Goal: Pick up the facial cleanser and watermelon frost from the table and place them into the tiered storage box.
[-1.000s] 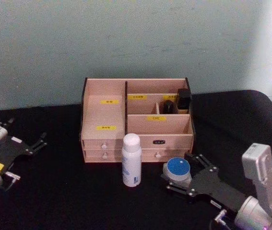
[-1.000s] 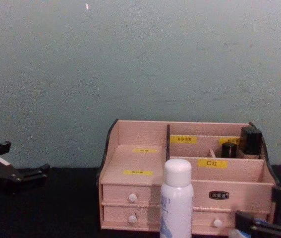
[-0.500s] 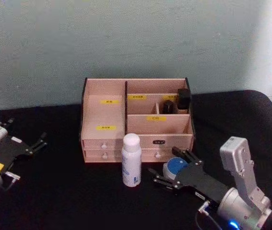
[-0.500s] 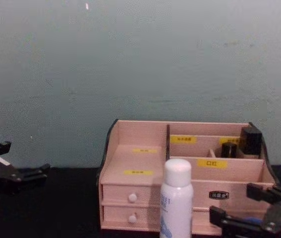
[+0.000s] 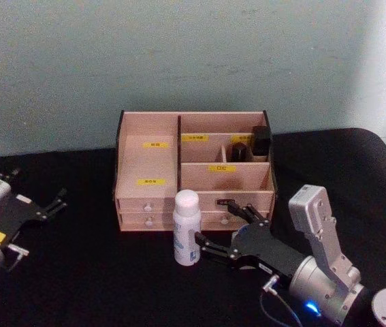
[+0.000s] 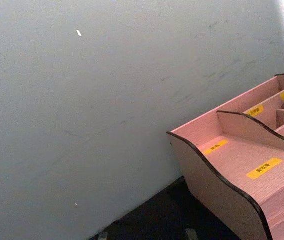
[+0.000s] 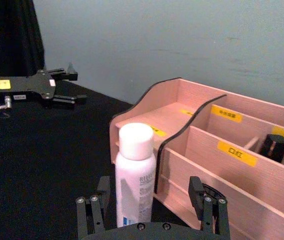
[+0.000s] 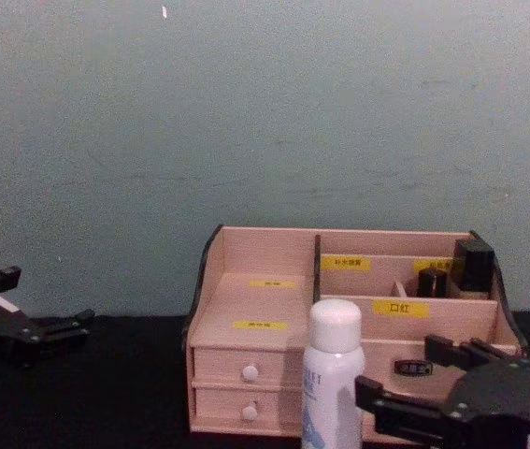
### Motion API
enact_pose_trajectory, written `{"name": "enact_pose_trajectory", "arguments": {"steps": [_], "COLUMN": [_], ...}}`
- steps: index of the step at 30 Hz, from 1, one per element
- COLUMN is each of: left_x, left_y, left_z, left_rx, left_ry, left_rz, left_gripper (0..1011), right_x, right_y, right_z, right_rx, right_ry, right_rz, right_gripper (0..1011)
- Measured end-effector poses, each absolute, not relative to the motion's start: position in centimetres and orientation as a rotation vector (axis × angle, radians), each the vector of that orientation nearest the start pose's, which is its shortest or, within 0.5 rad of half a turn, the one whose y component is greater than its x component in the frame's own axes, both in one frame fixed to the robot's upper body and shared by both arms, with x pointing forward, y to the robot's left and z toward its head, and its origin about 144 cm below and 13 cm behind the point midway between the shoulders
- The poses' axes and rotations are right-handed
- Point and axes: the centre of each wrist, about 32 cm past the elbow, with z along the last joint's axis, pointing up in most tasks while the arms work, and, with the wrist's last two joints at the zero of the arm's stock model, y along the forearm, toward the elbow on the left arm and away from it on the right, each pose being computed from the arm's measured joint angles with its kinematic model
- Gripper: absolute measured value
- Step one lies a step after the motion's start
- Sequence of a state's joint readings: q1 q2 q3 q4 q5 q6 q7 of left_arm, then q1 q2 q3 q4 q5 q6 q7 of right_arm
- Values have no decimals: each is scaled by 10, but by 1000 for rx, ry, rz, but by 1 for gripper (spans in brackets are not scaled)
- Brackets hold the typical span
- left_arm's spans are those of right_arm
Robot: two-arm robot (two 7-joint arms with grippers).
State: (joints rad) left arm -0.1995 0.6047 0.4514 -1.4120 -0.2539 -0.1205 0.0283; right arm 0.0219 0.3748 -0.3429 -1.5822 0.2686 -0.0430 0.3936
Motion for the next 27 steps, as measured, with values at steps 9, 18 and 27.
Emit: {"name": "enact_pose_trajectory", "arguments": {"steps": [9,18,27], "left_x": [489,489,489], "left_y": [310,310,310], "left_z": [1140,1140,1140], "left_rx": [304,304,304], "left_ry": [-285,-285,-285], "left_rz": [1248,1248,1248], "left_gripper": [1001,1001,1002], "right_x": [452,462,470], "right_y": [-226,-220,-214], "right_z": [1131,1130,1128], "right_rx": [-110,-121,-129], "right_ry": [-18,-10,-3], "right_rz": [-822,-815,-803], "right_gripper": [1002,1002,1002]}}
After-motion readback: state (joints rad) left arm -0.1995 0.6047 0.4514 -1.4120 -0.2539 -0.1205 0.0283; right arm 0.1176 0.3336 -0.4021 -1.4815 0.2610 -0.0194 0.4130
